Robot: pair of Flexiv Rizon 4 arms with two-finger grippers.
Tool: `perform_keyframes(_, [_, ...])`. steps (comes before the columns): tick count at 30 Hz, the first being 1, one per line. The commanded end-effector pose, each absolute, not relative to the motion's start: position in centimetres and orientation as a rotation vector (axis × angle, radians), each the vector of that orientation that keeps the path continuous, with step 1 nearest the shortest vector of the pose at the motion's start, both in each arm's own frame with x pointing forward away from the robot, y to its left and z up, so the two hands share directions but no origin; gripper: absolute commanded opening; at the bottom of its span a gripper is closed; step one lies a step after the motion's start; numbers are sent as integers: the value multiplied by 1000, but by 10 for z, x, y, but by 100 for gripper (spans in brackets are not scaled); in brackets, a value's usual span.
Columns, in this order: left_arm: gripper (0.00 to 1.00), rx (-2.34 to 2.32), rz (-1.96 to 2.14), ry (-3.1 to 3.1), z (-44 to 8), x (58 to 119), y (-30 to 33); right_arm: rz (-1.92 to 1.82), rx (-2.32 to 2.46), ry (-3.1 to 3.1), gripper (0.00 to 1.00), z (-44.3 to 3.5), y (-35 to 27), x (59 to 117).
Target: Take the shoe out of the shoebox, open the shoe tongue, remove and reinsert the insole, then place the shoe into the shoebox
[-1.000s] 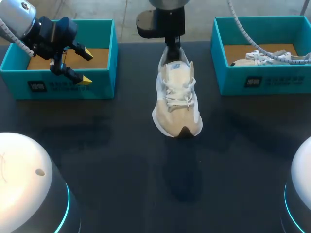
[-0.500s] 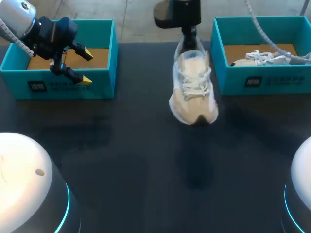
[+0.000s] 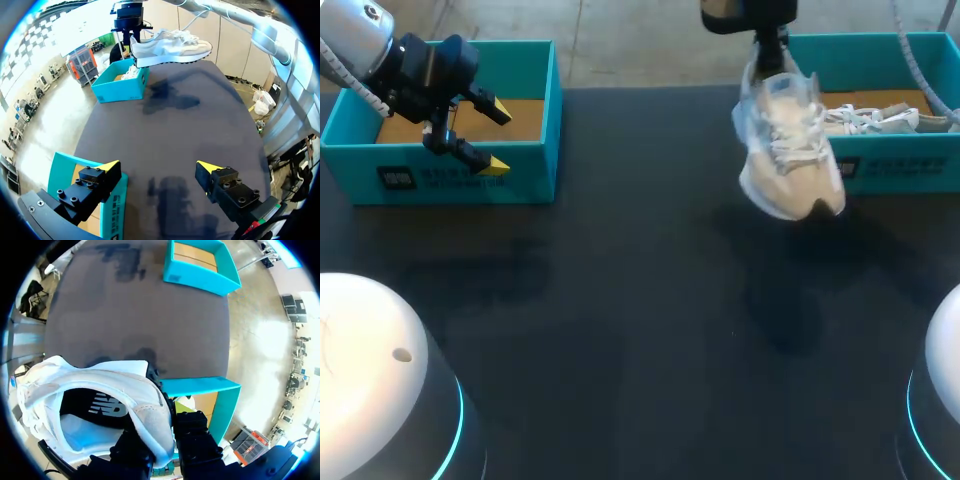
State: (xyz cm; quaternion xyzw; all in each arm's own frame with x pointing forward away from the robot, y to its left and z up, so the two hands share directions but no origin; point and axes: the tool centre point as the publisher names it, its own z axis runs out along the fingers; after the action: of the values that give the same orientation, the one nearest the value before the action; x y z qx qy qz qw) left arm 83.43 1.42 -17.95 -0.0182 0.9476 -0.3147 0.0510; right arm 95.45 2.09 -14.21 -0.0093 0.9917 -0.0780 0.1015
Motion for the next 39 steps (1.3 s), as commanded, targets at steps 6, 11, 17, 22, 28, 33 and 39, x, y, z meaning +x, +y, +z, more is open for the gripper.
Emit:
perform_keyframes(6, [100, -56, -954, 2885, -179, 834, 14, -210, -73, 2919, 0, -148, -29, 979])
perform_keyframes(11, [100, -56, -954, 2885, -179, 834, 14, -225, -100, 2908, 0, -150, -52, 997])
perform_keyframes(17, [100, -56, -954, 2885, -179, 834, 14, -225, -105, 2903, 0, -157, -78, 1018])
perform_keyframes(22, [100, -56, -954, 2885, -179, 834, 14, -260, -156, 2890, 0, -154, -95, 1033])
perform_keyframes(28, [100, -56, -954, 2885, -179, 834, 14, -255, -123, 2878, 0, -152, -114, 1043])
perform_keyframes(33, [100, -56, -954, 2885, -179, 834, 14, -255, -123, 2878, 0, -152, -114, 1043])
perform_keyframes(39, [100, -56, -954, 2885, -179, 834, 14, -255, -123, 2878, 0, -152, -114, 1043])
